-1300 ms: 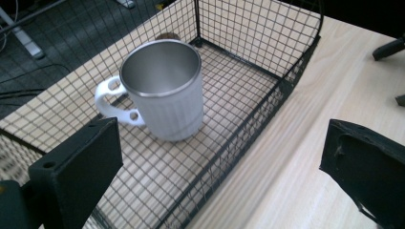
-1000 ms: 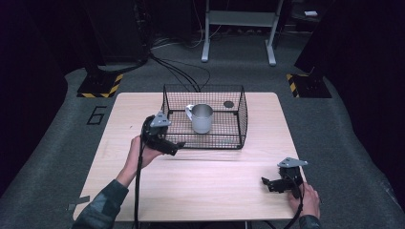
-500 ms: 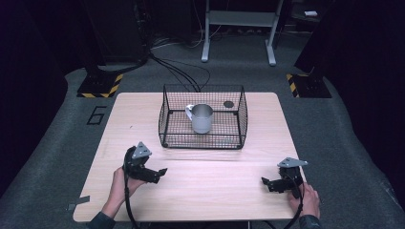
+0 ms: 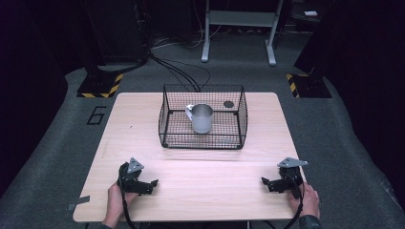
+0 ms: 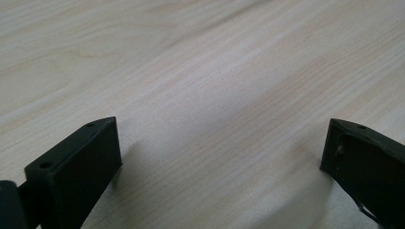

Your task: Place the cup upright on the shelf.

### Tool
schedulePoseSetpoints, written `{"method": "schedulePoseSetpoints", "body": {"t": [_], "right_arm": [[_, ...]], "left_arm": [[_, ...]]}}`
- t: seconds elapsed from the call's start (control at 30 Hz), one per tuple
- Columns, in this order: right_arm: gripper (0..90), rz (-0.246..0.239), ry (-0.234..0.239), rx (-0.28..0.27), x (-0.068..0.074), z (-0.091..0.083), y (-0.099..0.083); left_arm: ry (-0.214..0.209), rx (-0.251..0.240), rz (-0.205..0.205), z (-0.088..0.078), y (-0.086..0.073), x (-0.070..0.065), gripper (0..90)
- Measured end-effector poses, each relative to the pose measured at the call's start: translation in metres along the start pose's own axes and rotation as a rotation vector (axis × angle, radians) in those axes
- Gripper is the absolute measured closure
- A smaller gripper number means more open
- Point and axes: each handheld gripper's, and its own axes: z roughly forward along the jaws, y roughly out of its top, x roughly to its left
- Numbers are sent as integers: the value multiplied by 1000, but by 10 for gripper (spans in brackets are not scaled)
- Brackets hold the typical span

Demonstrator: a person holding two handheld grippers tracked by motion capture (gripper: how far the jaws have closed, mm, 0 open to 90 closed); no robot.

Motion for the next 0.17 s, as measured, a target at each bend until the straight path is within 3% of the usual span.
{"method": "schedulePoseSetpoints", "body": {"t": [0.17], "right_arm": [[0,-1,0,0,0,0,0]], "left_arm": [[-2,12,-7,-1,0,0,0]]}}
